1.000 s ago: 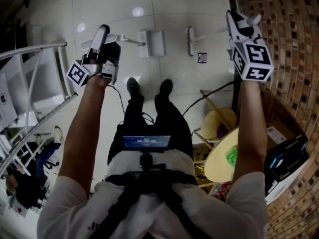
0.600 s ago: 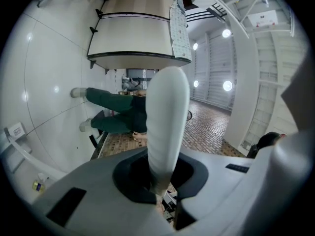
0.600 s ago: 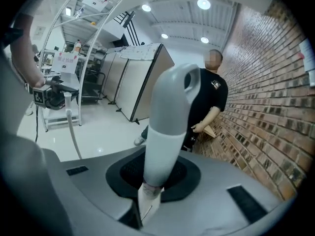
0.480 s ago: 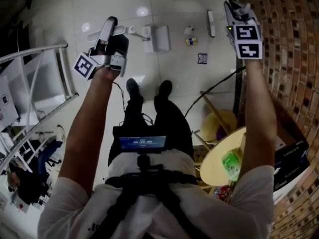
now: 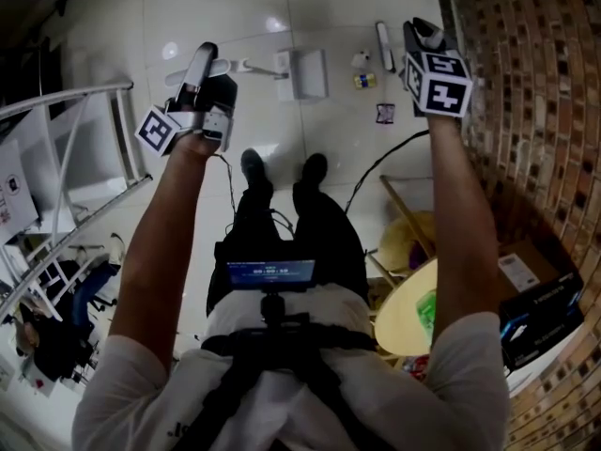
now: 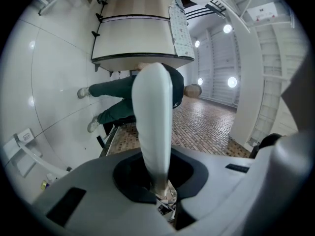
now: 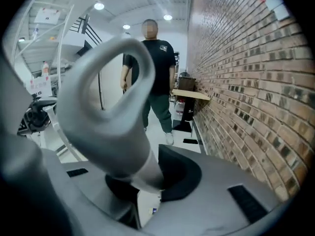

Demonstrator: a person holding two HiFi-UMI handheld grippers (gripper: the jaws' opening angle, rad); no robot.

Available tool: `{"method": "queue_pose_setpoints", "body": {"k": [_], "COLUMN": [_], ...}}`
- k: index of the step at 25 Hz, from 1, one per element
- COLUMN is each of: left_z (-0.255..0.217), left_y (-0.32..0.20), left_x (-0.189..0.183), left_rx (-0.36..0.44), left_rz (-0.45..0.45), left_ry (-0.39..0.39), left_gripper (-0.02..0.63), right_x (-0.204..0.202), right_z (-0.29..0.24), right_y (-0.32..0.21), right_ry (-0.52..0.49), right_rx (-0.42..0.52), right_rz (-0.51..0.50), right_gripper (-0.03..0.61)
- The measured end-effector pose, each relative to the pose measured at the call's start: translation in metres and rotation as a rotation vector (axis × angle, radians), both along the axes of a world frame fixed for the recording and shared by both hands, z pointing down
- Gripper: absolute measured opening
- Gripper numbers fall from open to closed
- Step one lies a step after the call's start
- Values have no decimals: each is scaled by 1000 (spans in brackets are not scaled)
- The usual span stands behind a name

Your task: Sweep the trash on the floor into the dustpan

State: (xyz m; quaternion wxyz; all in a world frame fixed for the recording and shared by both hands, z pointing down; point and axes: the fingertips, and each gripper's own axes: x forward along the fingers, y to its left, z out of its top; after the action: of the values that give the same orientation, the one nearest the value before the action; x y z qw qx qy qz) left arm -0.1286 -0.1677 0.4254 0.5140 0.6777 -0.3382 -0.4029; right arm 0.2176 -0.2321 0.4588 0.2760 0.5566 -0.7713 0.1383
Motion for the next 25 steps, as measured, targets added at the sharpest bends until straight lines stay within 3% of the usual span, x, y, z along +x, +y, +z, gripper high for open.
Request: {"method": "queue_pose_setpoints", "body": {"k": [6, 17, 21, 25], "left_z": [2, 5, 7, 9], "left_y": [9, 5, 8, 8], "left_x": [2, -14, -19, -22], "left_rx": [7, 8, -10, -17], "left_rz": [38, 136, 163, 173], "left_ry": [46, 110, 120, 117], "left_gripper": [18, 18, 18, 18], "right_x": [-17, -115, -117, -90], "right_z": [-2, -43, -56, -71], "right_y": [3, 15, 31, 44], "right_ry": [-48, -175, -242, -228], "right_rx": [9, 28, 45, 90], "right_rz": [19, -59, -16, 34], "right_gripper": [43, 43, 43, 40]}}
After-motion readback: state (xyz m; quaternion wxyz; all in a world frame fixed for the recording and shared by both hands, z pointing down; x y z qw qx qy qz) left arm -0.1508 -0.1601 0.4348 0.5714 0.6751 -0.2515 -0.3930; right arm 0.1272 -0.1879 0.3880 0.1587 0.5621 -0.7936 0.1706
